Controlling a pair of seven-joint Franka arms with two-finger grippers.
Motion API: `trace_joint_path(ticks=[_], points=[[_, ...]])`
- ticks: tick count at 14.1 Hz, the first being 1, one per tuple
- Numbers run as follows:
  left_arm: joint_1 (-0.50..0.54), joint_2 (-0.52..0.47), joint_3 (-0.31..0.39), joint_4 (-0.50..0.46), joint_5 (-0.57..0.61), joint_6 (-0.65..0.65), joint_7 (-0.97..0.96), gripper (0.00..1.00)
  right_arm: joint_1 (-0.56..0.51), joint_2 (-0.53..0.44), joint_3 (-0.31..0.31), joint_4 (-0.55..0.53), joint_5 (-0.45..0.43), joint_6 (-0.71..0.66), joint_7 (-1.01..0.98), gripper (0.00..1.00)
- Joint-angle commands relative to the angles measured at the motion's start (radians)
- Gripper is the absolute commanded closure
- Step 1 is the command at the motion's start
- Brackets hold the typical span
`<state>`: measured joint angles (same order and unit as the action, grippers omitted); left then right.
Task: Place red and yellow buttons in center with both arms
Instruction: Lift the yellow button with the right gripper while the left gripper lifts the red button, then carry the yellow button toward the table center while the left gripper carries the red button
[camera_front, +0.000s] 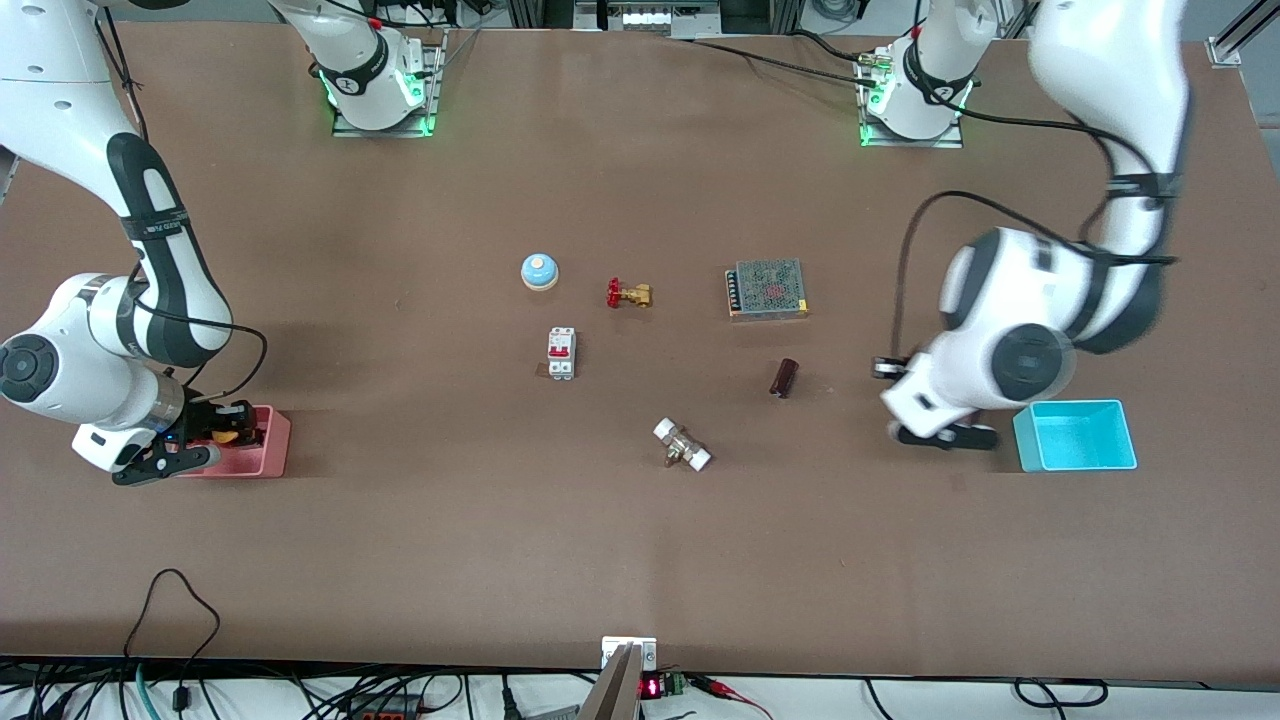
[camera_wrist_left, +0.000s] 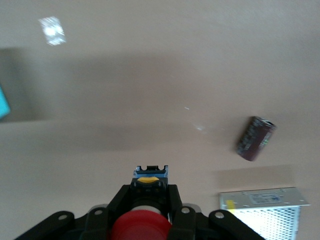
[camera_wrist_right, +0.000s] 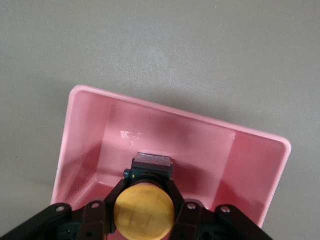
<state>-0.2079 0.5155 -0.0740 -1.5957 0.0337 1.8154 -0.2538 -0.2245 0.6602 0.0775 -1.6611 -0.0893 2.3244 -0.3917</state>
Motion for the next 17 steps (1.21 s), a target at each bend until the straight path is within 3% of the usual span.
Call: trace_joint_path(ticks=[1,7,9,14,15,16,17], points=[[0.002,-0.019,-0.044,-0.105,0.0,0.105,-0.099,0.66,-0.006,-0.053,0.008,-0.005,-0.013,-0.042,-0.036,0.68],[0.005,-0.042,-0.053,-0.341,0.006,0.425,-0.143,0.66,0.046,-0.258,0.018,-0.002,0.0,-0.304,-0.007,0.68],[0.004,-0.049,-0.052,-0.38,0.008,0.485,-0.145,0.66,0.106,-0.326,0.019,-0.002,0.039,-0.443,0.112,0.68],[0.005,-0.042,-0.052,-0.414,0.012,0.53,-0.145,0.61,0.335,-0.337,0.019,-0.014,0.042,-0.447,0.44,0.68],[0.005,-0.042,-0.052,-0.414,0.012,0.53,-0.145,0.4,0.379,-0.327,0.019,-0.025,0.04,-0.403,0.497,0.68],[0.005,-0.042,-0.052,-0.412,0.012,0.53,-0.145,0.05,0.422,-0.32,0.019,-0.043,0.04,-0.352,0.54,0.68],[0.005,-0.043,-0.053,-0.411,0.012,0.527,-0.145,0.0,0.447,-0.306,0.019,-0.061,0.04,-0.309,0.58,0.68]])
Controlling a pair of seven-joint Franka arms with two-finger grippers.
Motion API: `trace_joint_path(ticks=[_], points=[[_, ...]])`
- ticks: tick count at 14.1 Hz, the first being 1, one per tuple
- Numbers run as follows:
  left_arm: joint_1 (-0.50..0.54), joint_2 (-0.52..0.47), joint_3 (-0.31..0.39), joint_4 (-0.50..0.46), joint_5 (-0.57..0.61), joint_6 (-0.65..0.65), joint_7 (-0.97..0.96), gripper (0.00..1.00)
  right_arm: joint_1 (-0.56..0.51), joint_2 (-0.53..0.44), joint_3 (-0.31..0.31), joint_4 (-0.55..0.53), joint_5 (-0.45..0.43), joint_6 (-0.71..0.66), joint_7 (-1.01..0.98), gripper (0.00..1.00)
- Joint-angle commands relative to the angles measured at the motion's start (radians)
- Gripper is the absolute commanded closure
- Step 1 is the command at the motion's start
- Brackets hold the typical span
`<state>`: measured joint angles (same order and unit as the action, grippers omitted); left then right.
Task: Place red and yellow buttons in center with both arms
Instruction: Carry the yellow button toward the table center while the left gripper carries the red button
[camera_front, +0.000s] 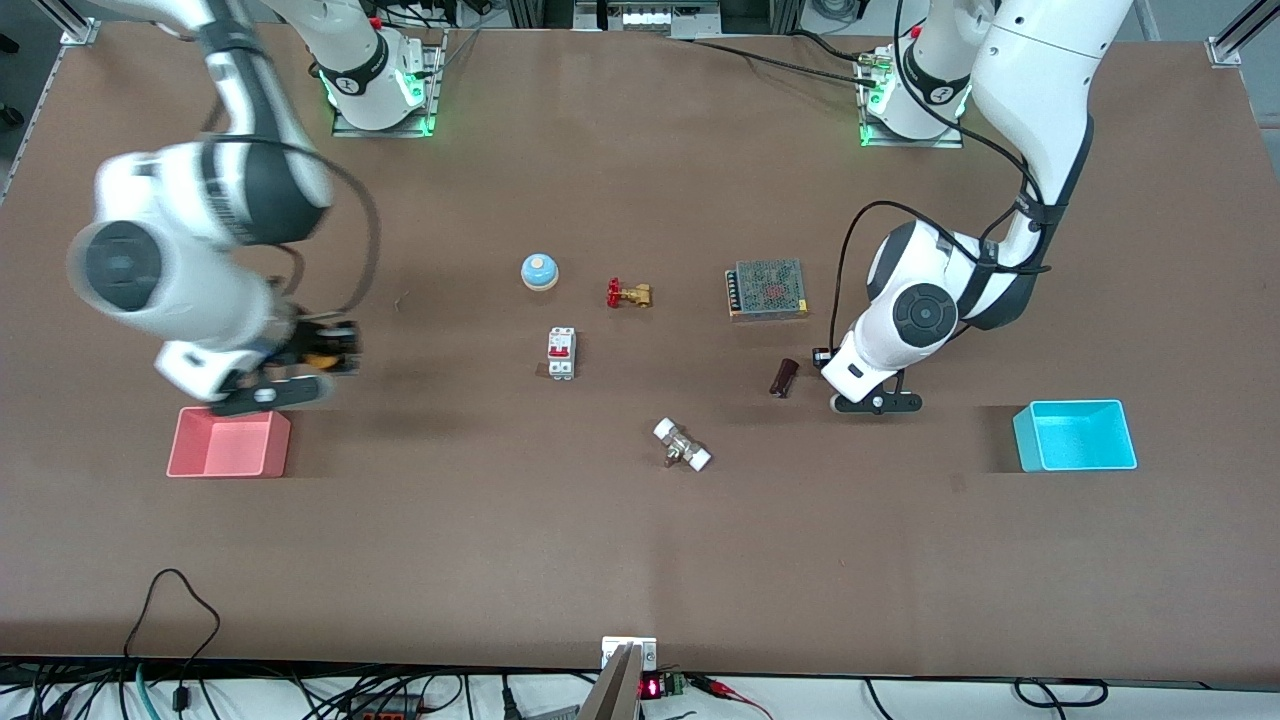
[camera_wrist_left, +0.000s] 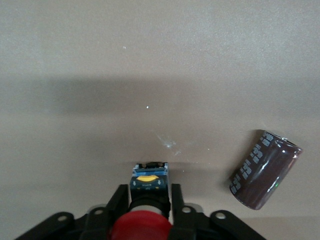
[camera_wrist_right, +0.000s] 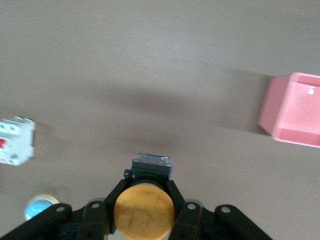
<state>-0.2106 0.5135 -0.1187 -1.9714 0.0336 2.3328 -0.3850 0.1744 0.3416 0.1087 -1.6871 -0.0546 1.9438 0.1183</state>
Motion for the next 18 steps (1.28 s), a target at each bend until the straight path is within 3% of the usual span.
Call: trace_joint_path(ticks=[1,6,14,18], points=[[0.008,-0.043,-0.007,-0.035,0.012,0.007,-0.012,0.0,0.063,0.023,-0.012,-0.06,0.004,0.113,0.101,0.68],[0.013,-0.134,-0.003,0.009,0.014,-0.094,0.001,0.0,0.091,0.062,-0.012,-0.256,0.001,0.415,0.115,0.68],[0.123,-0.174,0.008,0.426,0.014,-0.496,0.3,0.0,0.089,0.126,-0.012,-0.269,-0.002,0.446,0.113,0.68],[0.149,-0.204,0.017,0.59,0.012,-0.7,0.328,0.0,0.086,0.137,-0.012,-0.269,-0.002,0.449,0.113,0.66]])
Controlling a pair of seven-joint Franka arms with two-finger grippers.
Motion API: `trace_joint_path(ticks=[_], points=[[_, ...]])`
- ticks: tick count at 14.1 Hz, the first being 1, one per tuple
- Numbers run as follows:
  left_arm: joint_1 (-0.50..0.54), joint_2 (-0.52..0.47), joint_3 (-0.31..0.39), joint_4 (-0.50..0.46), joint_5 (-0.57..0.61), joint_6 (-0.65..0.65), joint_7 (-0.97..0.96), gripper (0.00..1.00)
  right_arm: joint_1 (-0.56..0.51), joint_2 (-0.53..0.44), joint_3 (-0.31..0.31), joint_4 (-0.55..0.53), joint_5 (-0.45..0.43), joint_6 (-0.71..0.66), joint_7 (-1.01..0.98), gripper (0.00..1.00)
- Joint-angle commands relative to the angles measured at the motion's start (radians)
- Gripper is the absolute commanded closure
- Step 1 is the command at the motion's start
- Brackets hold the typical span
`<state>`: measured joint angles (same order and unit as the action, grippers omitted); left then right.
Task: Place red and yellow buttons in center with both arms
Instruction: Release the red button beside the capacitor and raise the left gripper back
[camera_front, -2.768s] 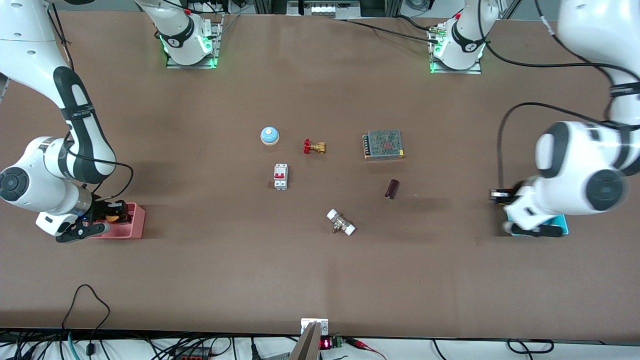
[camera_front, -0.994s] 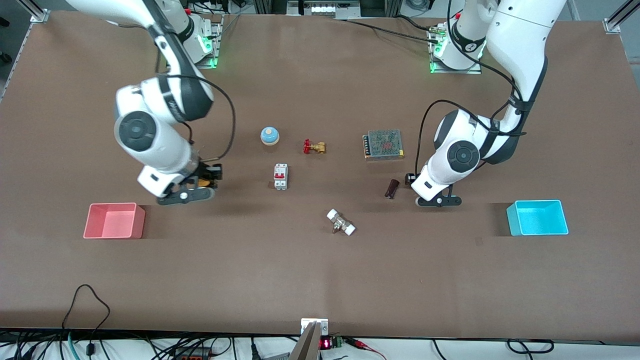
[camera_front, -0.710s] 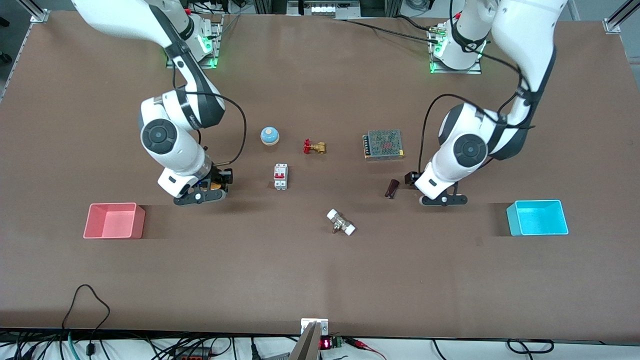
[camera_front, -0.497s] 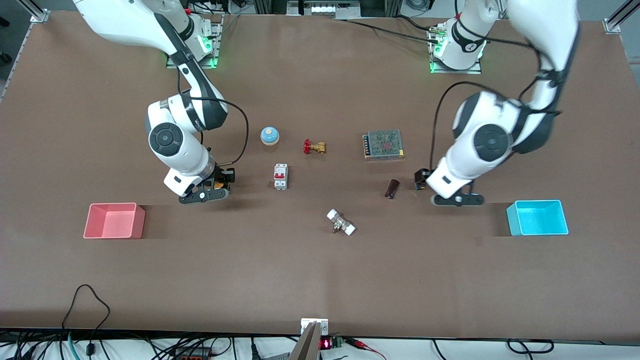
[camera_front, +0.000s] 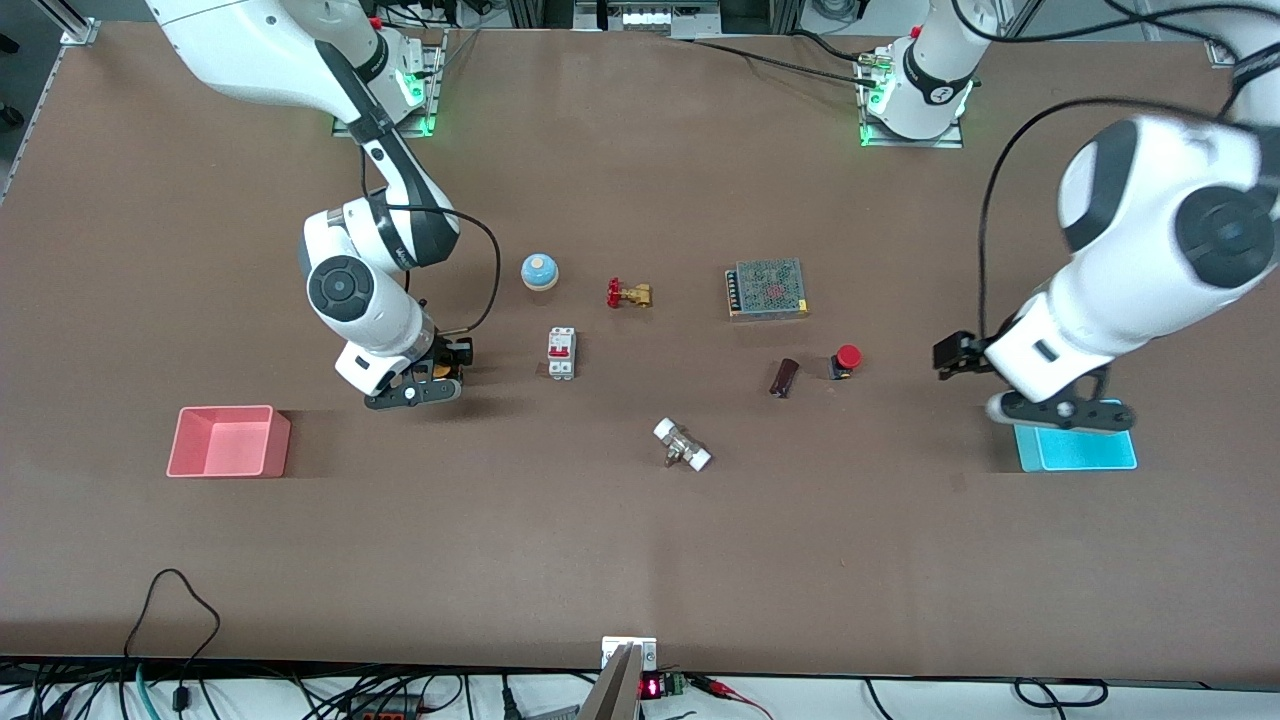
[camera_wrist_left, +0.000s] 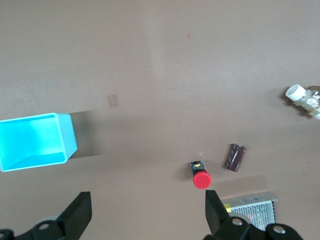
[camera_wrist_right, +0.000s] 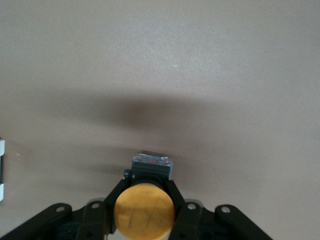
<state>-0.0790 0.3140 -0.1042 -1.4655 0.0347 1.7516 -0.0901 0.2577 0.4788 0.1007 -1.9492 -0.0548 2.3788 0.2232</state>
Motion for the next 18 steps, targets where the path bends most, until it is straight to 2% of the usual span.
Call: trace_joint_path(ticks=[1,8,10,11,13,14,15,17,18], points=[[0.034,-0.01,-0.002,0.112,-0.001,-0.156,0.032,0.0,0.003,0.001,-0.004,-0.005,-0.005,0.014,0.008,0.65],[0.054,-0.027,0.005,0.134,0.007,-0.159,0.03,0.0,0.0,0.011,-0.004,-0.005,-0.005,0.019,0.008,0.64],[0.085,-0.059,0.005,0.101,0.011,-0.152,0.027,0.0,-0.002,0.02,-0.004,-0.005,-0.005,0.027,0.008,0.64],[0.117,-0.081,-0.008,0.053,0.004,-0.129,0.029,0.0,0.0,0.023,-0.004,-0.005,-0.005,0.034,0.008,0.64],[0.133,-0.224,-0.011,-0.172,0.004,0.028,0.033,0.0,-0.002,0.024,-0.004,-0.005,-0.005,0.034,0.008,0.63],[0.131,-0.301,-0.012,-0.284,0.004,0.104,0.035,0.0,-0.002,0.024,-0.004,-0.005,-0.005,0.034,0.008,0.59],[0.13,-0.335,-0.012,-0.324,0.005,0.108,0.035,0.0,-0.002,0.024,-0.004,-0.005,-0.005,0.034,0.008,0.57],[0.131,-0.334,-0.014,-0.264,0.004,-0.037,0.033,0.0,-0.002,0.027,-0.004,-0.005,-0.005,0.034,0.008,0.5],[0.128,-0.32,-0.014,-0.216,0.004,-0.152,0.035,0.0,-0.002,0.027,-0.004,-0.004,-0.005,0.034,0.008,0.42]])
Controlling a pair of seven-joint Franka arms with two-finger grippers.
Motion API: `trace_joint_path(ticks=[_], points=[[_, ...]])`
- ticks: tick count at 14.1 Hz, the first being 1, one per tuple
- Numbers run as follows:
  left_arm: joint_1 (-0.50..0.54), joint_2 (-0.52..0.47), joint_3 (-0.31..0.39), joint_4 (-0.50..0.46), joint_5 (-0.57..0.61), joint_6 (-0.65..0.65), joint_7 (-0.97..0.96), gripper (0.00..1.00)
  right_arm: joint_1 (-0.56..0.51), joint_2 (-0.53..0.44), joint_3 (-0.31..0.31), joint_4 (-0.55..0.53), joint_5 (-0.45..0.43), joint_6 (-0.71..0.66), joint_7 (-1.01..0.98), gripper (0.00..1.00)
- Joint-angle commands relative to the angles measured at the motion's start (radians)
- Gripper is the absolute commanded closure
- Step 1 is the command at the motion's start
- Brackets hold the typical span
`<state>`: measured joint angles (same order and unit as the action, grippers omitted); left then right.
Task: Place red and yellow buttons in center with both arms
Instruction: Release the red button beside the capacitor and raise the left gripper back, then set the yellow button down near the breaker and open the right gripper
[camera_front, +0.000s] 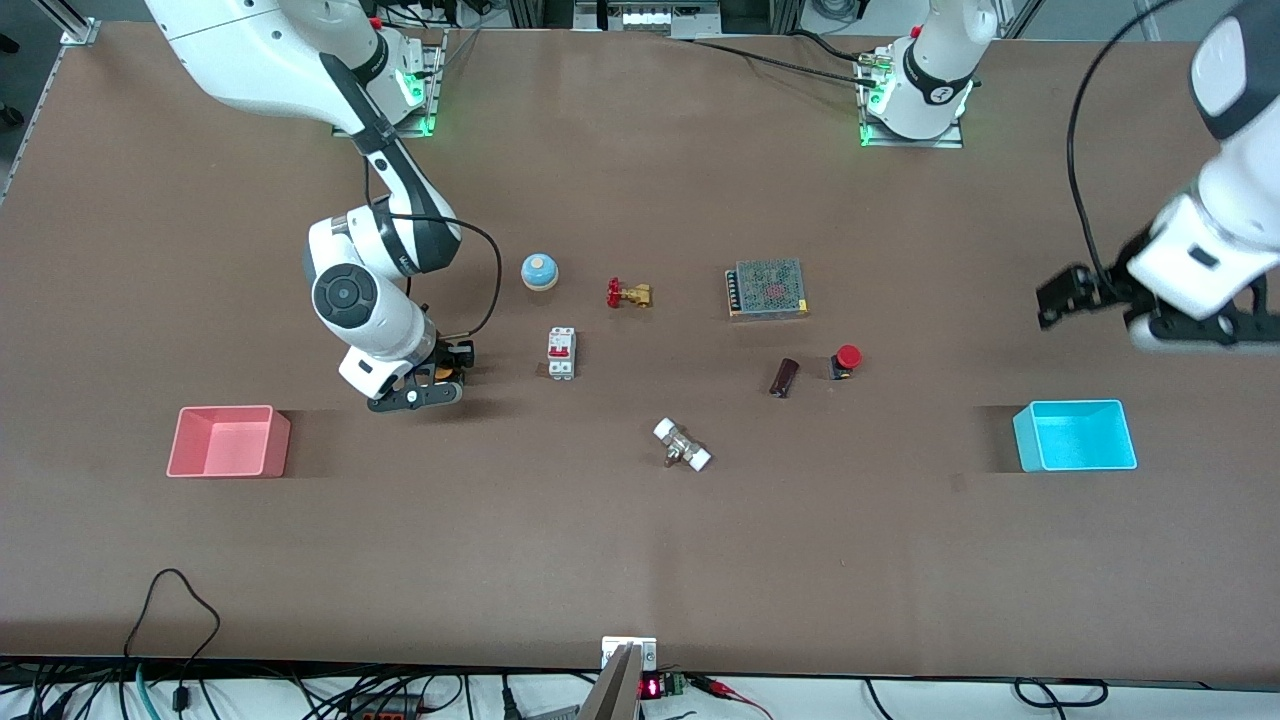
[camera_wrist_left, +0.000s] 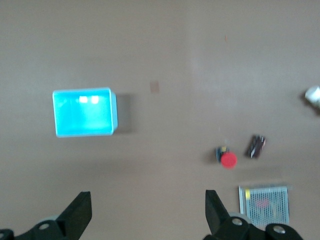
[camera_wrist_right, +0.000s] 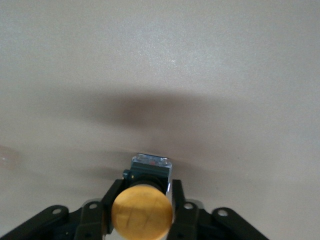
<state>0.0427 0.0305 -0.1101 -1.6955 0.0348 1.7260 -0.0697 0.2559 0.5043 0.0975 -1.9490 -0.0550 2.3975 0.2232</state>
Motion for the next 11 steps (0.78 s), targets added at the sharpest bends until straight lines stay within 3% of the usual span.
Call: trace_joint_path(ticks=[1,3,4,7,11], points=[[0.0,-0.023,-0.008,0.043,0.004,-0.173,0.014,0.0,0.0,0.0,-0.001,-0.002,-0.005,0.015,0.008,0.39],[-0.003,-0.005,-0.009,0.071,0.005,-0.175,0.014,0.0,0.0,-0.004,-0.001,0.005,0.004,0.014,0.015,0.08],[-0.003,0.003,-0.01,0.089,0.004,-0.175,0.014,0.0,-0.006,-0.013,-0.001,0.022,0.004,0.009,0.002,0.0],[-0.006,0.016,-0.011,0.112,0.002,-0.175,0.016,0.0,-0.033,-0.056,-0.002,0.093,0.007,-0.085,-0.002,0.0],[-0.006,0.016,-0.011,0.112,-0.015,-0.172,0.031,0.0,-0.067,-0.133,-0.007,0.26,0.035,-0.34,-0.011,0.0]])
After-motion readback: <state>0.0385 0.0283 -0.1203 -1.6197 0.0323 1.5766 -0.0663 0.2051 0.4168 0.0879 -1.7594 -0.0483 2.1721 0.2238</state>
